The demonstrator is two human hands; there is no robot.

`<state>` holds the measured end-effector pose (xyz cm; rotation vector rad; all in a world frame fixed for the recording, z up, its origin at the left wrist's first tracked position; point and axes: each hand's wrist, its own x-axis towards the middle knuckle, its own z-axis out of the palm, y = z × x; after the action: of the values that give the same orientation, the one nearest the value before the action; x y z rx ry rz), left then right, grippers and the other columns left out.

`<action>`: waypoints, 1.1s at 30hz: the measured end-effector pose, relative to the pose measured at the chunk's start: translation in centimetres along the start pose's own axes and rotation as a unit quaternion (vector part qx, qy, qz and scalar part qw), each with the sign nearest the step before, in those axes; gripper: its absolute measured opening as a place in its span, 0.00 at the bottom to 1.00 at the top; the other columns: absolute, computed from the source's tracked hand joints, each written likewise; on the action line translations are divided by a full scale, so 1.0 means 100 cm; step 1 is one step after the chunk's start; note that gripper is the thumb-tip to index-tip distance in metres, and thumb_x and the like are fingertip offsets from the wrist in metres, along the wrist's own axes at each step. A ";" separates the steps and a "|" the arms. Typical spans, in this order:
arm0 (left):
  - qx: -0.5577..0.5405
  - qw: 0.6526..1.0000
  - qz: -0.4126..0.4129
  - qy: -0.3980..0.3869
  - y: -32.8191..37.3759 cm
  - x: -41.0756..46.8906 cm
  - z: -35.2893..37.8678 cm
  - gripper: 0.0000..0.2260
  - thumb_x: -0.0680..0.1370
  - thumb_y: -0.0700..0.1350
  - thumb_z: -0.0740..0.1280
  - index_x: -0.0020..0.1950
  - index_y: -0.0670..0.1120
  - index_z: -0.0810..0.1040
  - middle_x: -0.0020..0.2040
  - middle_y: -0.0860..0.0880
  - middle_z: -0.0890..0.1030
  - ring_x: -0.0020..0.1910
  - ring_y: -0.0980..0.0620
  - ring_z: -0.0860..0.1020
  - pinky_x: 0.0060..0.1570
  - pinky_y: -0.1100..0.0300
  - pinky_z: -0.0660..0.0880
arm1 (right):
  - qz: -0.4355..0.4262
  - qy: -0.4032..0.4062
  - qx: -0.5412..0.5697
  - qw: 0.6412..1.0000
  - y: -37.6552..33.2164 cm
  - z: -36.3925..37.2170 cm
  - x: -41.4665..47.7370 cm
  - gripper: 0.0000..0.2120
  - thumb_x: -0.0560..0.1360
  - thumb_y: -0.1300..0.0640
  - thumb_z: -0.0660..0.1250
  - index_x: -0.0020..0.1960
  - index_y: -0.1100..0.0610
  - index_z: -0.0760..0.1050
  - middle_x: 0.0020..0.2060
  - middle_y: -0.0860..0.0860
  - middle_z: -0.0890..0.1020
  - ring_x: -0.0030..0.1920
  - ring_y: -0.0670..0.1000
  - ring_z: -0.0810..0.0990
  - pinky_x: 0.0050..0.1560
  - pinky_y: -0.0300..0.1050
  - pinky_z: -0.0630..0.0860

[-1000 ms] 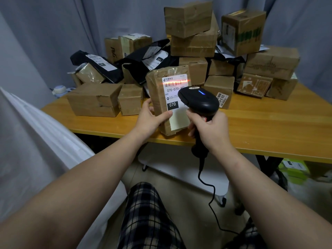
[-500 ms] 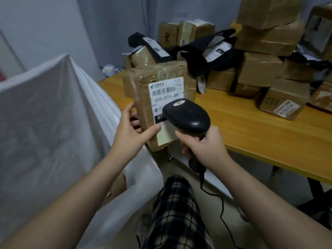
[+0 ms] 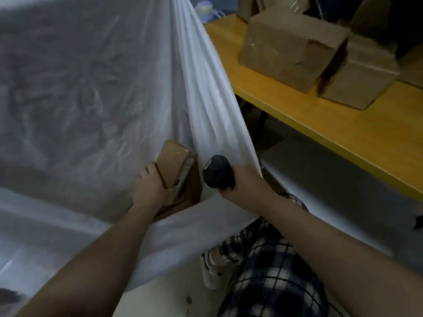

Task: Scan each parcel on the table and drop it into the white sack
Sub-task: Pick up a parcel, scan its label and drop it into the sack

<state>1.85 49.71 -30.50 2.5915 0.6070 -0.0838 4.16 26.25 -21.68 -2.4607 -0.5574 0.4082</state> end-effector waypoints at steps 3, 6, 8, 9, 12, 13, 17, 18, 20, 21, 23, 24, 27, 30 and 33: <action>0.210 0.978 0.010 -0.002 -0.017 -0.002 0.015 0.40 0.67 0.60 0.74 0.71 0.44 0.60 0.63 0.41 0.67 0.59 0.39 0.70 0.51 0.47 0.73 | 0.015 -0.028 -0.137 0.990 0.017 0.019 0.015 0.09 0.74 0.54 0.64 0.37 0.52 0.68 0.33 0.48 0.74 0.39 0.50 0.73 0.66 0.52 0.63; 0.278 0.960 -0.020 -0.024 -0.040 -0.001 0.021 0.41 0.66 0.56 0.76 0.71 0.48 0.58 0.62 0.42 0.66 0.58 0.42 0.69 0.51 0.50 0.71 | 0.019 -0.032 -0.226 0.973 0.027 0.029 0.015 0.06 0.74 0.52 0.64 0.48 0.54 0.75 0.44 0.50 0.80 0.52 0.52 0.75 0.69 0.49 0.51; 0.282 0.957 -0.034 -0.056 -0.052 0.000 0.021 0.40 0.68 0.55 0.74 0.72 0.49 0.56 0.62 0.42 0.64 0.60 0.42 0.68 0.54 0.49 0.71 | -0.011 -0.018 -0.250 0.968 0.031 0.034 0.012 0.09 0.74 0.52 0.64 0.51 0.55 0.76 0.46 0.51 0.80 0.54 0.52 0.75 0.67 0.44 0.48; 0.274 0.958 -0.041 -0.070 -0.054 0.001 0.019 0.39 0.69 0.56 0.74 0.72 0.49 0.55 0.63 0.42 0.64 0.61 0.41 0.67 0.56 0.47 0.70 | -0.018 -0.013 -0.251 0.968 0.030 0.036 0.010 0.09 0.74 0.52 0.65 0.50 0.55 0.76 0.46 0.51 0.80 0.54 0.53 0.75 0.66 0.43 0.47; 0.263 0.961 -0.029 -0.083 -0.049 0.001 0.013 0.40 0.68 0.65 0.71 0.71 0.49 0.56 0.65 0.42 0.63 0.63 0.40 0.66 0.59 0.44 0.68 | -0.004 -0.007 -0.221 0.975 0.027 0.035 0.007 0.06 0.73 0.52 0.65 0.46 0.54 0.73 0.42 0.51 0.79 0.51 0.53 0.76 0.67 0.44 0.47; 0.259 0.963 -0.011 -0.073 -0.042 -0.001 0.011 0.40 0.68 0.66 0.70 0.71 0.49 0.58 0.65 0.42 0.64 0.64 0.40 0.66 0.58 0.44 0.68 | 0.004 -0.002 -0.206 0.979 0.027 0.032 0.006 0.06 0.73 0.52 0.65 0.45 0.53 0.72 0.41 0.50 0.78 0.49 0.53 0.77 0.69 0.44 0.47; 0.211 0.974 0.080 -0.024 0.006 -0.009 -0.003 0.35 0.72 0.63 0.68 0.71 0.45 0.63 0.64 0.41 0.68 0.62 0.39 0.69 0.57 0.45 0.70 | 0.035 0.024 -0.124 0.991 0.025 0.008 -0.008 0.07 0.74 0.53 0.66 0.46 0.54 0.69 0.41 0.51 0.77 0.46 0.53 0.75 0.64 0.48 0.65; 0.201 0.974 0.104 -0.012 0.020 -0.012 -0.007 0.33 0.73 0.62 0.67 0.70 0.44 0.64 0.63 0.41 0.69 0.61 0.39 0.70 0.56 0.46 0.71 | 0.046 0.038 -0.102 0.993 0.023 -0.002 -0.014 0.07 0.74 0.53 0.67 0.47 0.54 0.70 0.40 0.50 0.76 0.44 0.53 0.75 0.54 0.48 0.72; 0.188 0.969 0.161 0.014 0.049 -0.016 -0.015 0.29 0.74 0.61 0.66 0.67 0.45 0.66 0.60 0.42 0.71 0.58 0.40 0.72 0.54 0.47 0.72 | 0.069 0.074 -0.066 0.993 0.022 -0.021 -0.029 0.08 0.74 0.53 0.68 0.49 0.55 0.71 0.38 0.49 0.76 0.42 0.54 0.77 0.38 0.46 0.74; 0.182 0.964 0.192 0.029 0.064 -0.019 -0.019 0.28 0.75 0.61 0.65 0.67 0.45 0.66 0.60 0.42 0.72 0.58 0.41 0.72 0.54 0.48 0.73 | 0.077 0.097 -0.047 0.991 0.025 -0.031 -0.038 0.10 0.74 0.52 0.69 0.51 0.55 0.73 0.39 0.50 0.78 0.43 0.55 0.78 0.38 0.47 0.75; 0.157 0.955 0.245 0.052 0.099 -0.028 -0.030 0.27 0.77 0.60 0.63 0.70 0.46 0.65 0.61 0.43 0.72 0.58 0.43 0.73 0.55 0.49 0.73 | 0.084 0.147 0.010 0.986 0.032 -0.052 -0.058 0.13 0.72 0.52 0.71 0.52 0.56 0.75 0.43 0.54 0.81 0.45 0.56 0.80 0.43 0.52 0.78; 0.143 0.952 0.266 0.057 0.118 -0.033 -0.035 0.27 0.78 0.59 0.63 0.72 0.46 0.65 0.63 0.43 0.72 0.58 0.43 0.73 0.56 0.50 0.73 | 0.082 0.174 0.039 0.981 0.034 -0.063 -0.071 0.13 0.71 0.52 0.73 0.52 0.57 0.76 0.43 0.54 0.82 0.45 0.55 0.80 0.44 0.52 0.79; 0.109 0.935 0.330 0.076 0.178 -0.054 -0.050 0.27 0.78 0.57 0.63 0.73 0.45 0.64 0.64 0.43 0.72 0.60 0.43 0.72 0.57 0.50 0.73 | 0.062 0.266 0.113 0.955 0.041 -0.098 -0.111 0.10 0.70 0.53 0.75 0.43 0.55 0.76 0.34 0.49 0.80 0.38 0.48 0.79 0.40 0.47 0.75; 0.060 0.913 0.393 0.090 0.234 -0.079 -0.058 0.26 0.78 0.56 0.64 0.72 0.44 0.65 0.62 0.42 0.73 0.60 0.42 0.72 0.56 0.49 0.72 | 0.073 0.339 0.165 0.923 0.051 -0.131 -0.147 0.16 0.72 0.55 0.74 0.33 0.60 0.70 0.26 0.52 0.73 0.29 0.48 0.73 0.35 0.45 0.68; 0.047 0.886 0.451 0.098 0.284 -0.098 -0.060 0.26 0.79 0.55 0.63 0.73 0.44 0.64 0.63 0.43 0.73 0.61 0.42 0.71 0.56 0.50 0.70 | 0.072 0.400 0.264 0.875 0.062 -0.163 -0.174 0.14 0.74 0.58 0.72 0.42 0.69 0.73 0.30 0.64 0.76 0.27 0.55 0.78 0.32 0.47 0.74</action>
<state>5.08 26.06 -11.28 2.7230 -0.5968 0.4645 -2.50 5.69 -9.73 -1.8937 0.0938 -0.3740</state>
